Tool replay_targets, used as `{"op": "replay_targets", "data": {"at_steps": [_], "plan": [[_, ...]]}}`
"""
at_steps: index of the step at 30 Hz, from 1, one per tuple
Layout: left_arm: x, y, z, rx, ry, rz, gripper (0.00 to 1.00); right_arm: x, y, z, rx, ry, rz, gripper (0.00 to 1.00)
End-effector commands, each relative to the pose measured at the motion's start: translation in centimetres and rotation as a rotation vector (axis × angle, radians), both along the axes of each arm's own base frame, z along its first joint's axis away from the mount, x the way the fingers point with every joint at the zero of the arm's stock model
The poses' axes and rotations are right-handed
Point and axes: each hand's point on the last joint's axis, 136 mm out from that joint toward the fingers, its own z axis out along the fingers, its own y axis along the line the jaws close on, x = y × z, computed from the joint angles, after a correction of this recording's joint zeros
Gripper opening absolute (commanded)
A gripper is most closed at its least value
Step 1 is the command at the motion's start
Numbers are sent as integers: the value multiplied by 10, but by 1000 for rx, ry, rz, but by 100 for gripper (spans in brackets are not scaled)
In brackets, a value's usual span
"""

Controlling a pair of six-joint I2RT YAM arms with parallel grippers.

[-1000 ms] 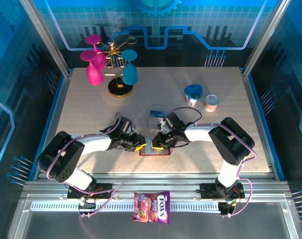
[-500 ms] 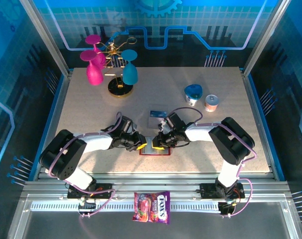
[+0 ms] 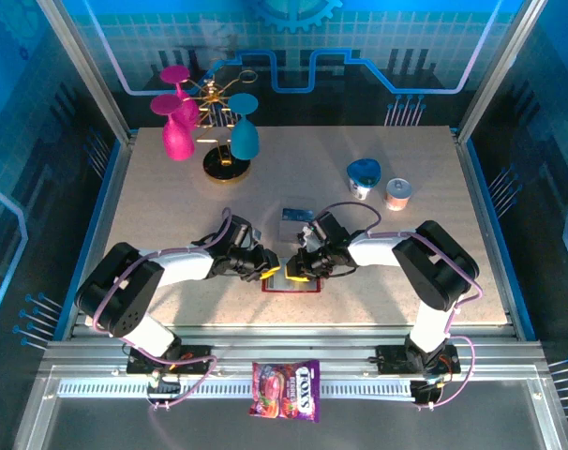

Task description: Take the credit cards out of the card holder

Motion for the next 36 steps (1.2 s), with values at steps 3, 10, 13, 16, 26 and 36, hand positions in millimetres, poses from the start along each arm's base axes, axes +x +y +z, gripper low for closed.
{"op": "replay_targets", "data": {"at_steps": [3, 10, 13, 16, 26, 36], "plan": [[2, -10, 14, -32, -17, -21, 25, -4, -9, 4, -15, 16, -18, 26], [5, -15, 25, -39, -31, -41, 27, 3, -21, 32, -9, -42, -37, 26], [5, -21, 29, -46, -33, -57, 28, 7, -31, 41, -16, -61, -54, 26], [6, -26, 32, -47, -36, -75, 28, 9, -43, 48, -23, -77, -73, 26], [11, -48, 35, -54, -35, -119, 38, 9, -78, 55, -31, -100, -147, 26], [15, -64, 25, -61, -13, -143, 46, 4, -95, 56, -35, -101, -184, 27]]}}
